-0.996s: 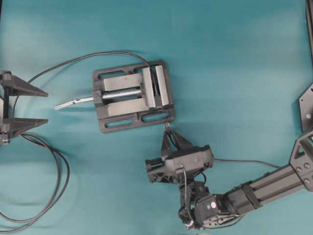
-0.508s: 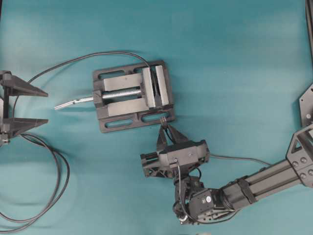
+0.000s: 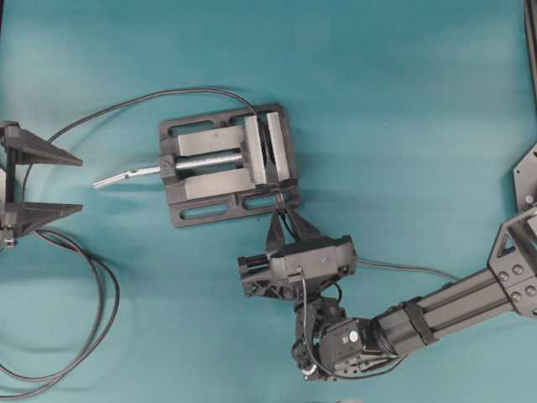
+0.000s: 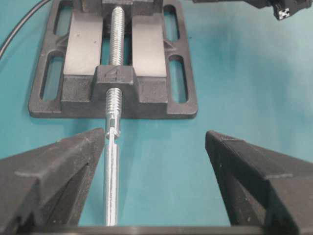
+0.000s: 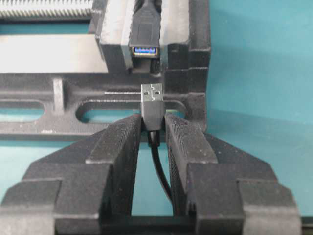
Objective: Insert the USB cable into the fixed female connector.
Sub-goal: 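Align the USB plug with the blue port in the vise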
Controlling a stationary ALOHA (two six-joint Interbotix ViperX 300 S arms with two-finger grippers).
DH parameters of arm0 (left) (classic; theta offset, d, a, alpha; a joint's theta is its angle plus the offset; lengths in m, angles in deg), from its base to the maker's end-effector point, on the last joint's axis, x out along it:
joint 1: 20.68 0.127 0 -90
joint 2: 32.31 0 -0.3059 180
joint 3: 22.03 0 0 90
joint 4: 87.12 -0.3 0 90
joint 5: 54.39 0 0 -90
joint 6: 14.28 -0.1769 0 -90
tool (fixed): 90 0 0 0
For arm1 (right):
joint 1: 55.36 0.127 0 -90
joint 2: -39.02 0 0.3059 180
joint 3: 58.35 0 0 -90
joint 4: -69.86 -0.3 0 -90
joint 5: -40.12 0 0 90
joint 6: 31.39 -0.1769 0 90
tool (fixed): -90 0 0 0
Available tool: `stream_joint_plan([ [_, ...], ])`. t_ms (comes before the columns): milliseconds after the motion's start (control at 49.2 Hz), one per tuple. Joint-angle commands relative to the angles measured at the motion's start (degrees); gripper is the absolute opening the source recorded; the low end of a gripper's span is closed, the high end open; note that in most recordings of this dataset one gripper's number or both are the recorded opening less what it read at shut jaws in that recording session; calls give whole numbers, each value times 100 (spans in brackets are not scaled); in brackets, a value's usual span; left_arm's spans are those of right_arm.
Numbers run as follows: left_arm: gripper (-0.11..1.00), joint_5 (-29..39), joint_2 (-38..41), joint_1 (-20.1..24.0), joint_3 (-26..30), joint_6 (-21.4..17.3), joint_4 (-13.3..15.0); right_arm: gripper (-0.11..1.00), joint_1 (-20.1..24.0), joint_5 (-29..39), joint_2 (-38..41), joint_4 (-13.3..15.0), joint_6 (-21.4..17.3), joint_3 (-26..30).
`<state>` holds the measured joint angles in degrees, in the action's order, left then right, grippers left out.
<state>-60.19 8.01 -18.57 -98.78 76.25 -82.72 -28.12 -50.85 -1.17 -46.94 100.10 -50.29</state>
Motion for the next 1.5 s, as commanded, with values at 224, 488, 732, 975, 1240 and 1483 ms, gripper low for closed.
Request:
stream_joint_plan([
  [224, 100, -44, 26, 9, 62, -18, -26, 20, -62, -132, -334, 185, -9, 167],
  [488, 100, -44, 26, 9, 62, -18, -26, 20, -88, -132, -334, 237, -9, 202],
  [732, 100, -44, 26, 9, 62, -18, -26, 20, -132, -132, -334, 290, -9, 237],
  [975, 100, -44, 26, 9, 62, -18, -18, 20, -220, -185, -334, 229, -44, 220],
  [1240, 100, -44, 26, 9, 62, -18, -26, 20, -299, -176, -334, 149, -53, 229],
  [1483, 100, -44, 26, 9, 62, -18, -26, 20, -334, -176, -334, 105, -44, 229],
])
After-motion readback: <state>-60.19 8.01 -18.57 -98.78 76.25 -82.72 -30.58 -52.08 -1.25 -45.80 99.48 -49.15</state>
